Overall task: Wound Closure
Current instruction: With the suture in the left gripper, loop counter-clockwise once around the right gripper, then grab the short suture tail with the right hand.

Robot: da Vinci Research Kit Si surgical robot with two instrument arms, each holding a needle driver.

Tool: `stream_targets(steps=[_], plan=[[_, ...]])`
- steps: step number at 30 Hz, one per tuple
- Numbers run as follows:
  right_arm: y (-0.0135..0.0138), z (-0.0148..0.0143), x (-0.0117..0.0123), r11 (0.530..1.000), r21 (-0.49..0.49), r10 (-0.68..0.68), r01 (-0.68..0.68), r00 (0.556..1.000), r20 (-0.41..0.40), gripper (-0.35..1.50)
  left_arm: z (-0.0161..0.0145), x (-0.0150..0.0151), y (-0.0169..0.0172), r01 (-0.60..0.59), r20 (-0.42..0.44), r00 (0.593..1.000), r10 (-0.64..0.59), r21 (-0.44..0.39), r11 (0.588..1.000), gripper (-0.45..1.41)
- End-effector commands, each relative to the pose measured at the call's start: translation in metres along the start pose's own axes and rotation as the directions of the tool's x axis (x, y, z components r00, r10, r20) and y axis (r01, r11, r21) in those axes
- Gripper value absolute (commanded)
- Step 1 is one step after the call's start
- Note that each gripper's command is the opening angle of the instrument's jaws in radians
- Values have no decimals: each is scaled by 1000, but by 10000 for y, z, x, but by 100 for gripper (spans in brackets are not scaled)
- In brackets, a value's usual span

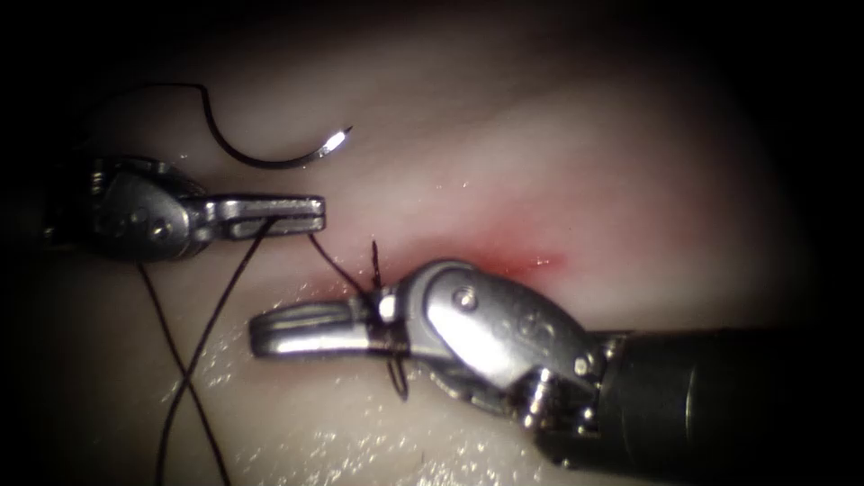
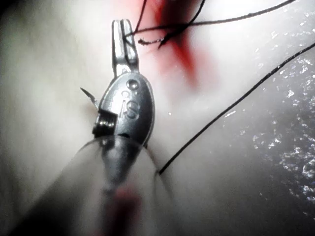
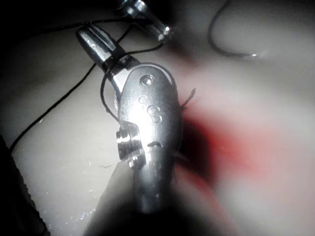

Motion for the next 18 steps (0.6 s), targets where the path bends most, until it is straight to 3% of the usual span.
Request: stream_targets(steps=[1, 8, 9, 10, 14, 18], plan=[[7, 1, -2, 999, -51, -5, 5, 1000, -4, -35, 8, -6, 6, -3, 3, 1000, 3, 4, 1000, -45], [10, -8, 1, 985, -171, 15, -8, 999, 41, -35, 19, 2, 33, 12, -29, 1000, -11, 17, 1000, -45], [8, -10, 1, 965, -240, 118, -107, 992, 33, -35, 22, 5, 42, 7, -28, 1000, -6, 22, 1000, -45], [4, -11, 1, 916, -357, 212, -184, 976, 41, -35, 25, 8, 51, 2, -29, 1000, -2, 23, 1000, -45], [-5, -18, 4, 825, -501, 345, -262, 935, 79, -35, 25, 12, 66, -5, -29, 1000, 6, 22, 1000, -45], [-5, -21, 4, 731, -624, 433, -274, 894, 114, 14, 32, 10, 83, -10, -24, 1000, 10, 28, 1000, -45]])
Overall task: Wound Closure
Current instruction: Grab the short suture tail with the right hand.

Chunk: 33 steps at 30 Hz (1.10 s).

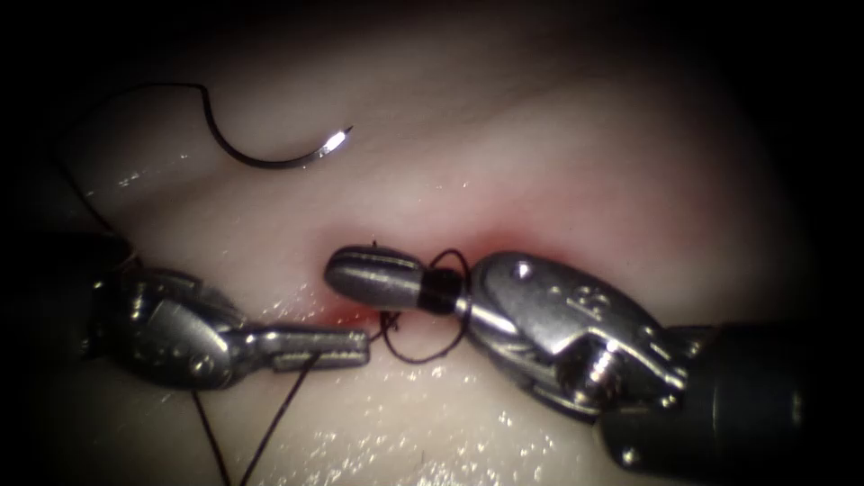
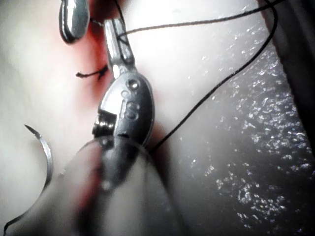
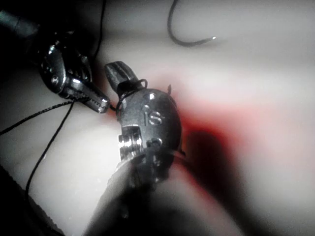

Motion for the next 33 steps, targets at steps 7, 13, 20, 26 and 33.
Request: stream_targets(steps=[7, 13, 20, 26, 33], plan=[[8, 19, -9, 978, -202, -29, 47, 995, 91, 54, 26, -15, 23, -3, 31, 1000, 4, -27, 1000, -45], [23, 35, -18, 952, -298, -37, 75, 991, 129, 105, 25, -20, 11, 2, 27, 1000, -1, -33, 999, -45], [36, 44, -26, 947, -311, -28, 78, 986, 163, 79, 24, -25, 11, 4, 23, 1000, -3, -36, 999, -45], [31, 52, -37, 960, -270, -21, 72, 982, 187, 4, 24, -24, 11, 4, 23, 1000, -3, -37, 999, -45], [29, 52, -39, 962, -265, -7, 60, 980, 199, -35, 23, -24, 11, 4, 27, 1000, -3, -34, 999, -45]])
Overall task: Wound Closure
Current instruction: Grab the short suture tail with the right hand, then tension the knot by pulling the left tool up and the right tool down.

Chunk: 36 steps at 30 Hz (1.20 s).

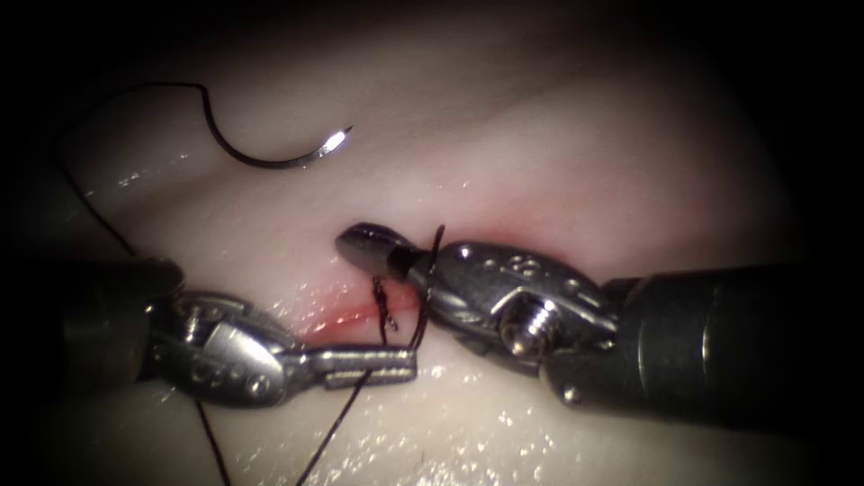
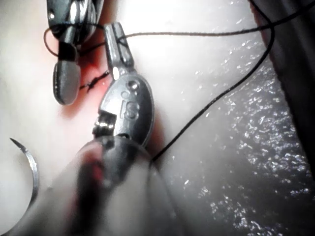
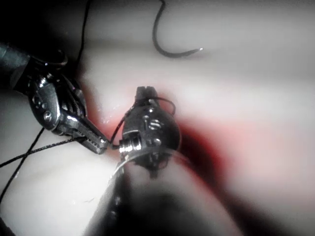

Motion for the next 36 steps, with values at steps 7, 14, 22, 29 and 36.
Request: stream_targets(steps=[7, 14, 22, 29, 36], plan=[[-1, -1, -9, 999, -7, 47, -47, 997, 53, -35, -7, 3, -12, 21, 23, 1000, -21, 7, 1000, -45], [3, -6, -12, 999, 21, 43, -44, 998, 40, -35, -47, 18, -85, 56, 101, 993, -61, 45, 997, -45], [1, -6, -16, 999, 41, 15, -17, 999, 43, -35, -82, -14, -155, 43, 186, 981, -57, 77, 996, -45], [-2, -7, -18, 999, 49, -9, 7, 999, 45, -35, -86, -61, -180, 40, 223, 973, -65, 115, 993, -45], [-5, -10, -21, 998, 58, -36, 33, 998, 47, -35, -83, -114, -182, 61, 261, 961, -94, 129, 990, -45]])
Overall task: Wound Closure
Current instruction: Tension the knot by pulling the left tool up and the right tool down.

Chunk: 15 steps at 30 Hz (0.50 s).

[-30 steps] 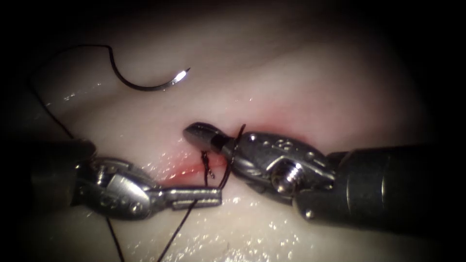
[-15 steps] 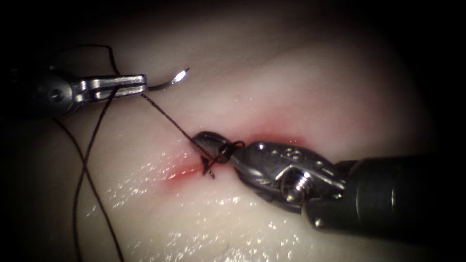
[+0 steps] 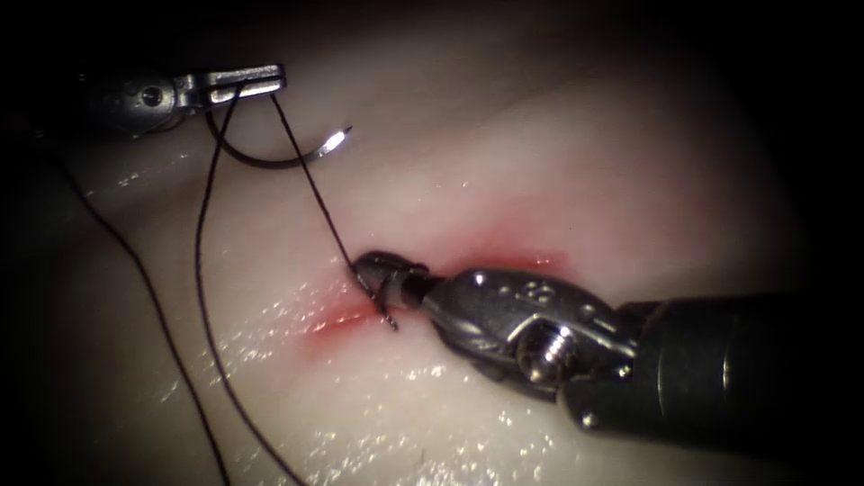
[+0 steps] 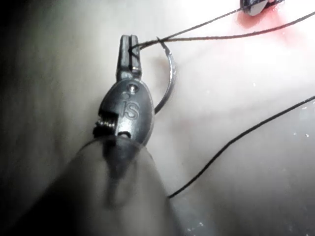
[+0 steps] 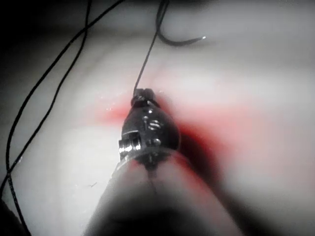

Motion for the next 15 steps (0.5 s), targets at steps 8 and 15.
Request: stream_targets(steps=[8, 15], plan=[[-11, 0, -10, 997, 23, -68, 68, 998, -16, -35, 10, -14, -42, -2, 72, 997, 2, 7, 1000, -45], [-17, -15, -18, 991, 46, -120, 122, 991, -54, -35, 4, 4, -22, -33, 64, 997, 34, -3, 999, -45]])
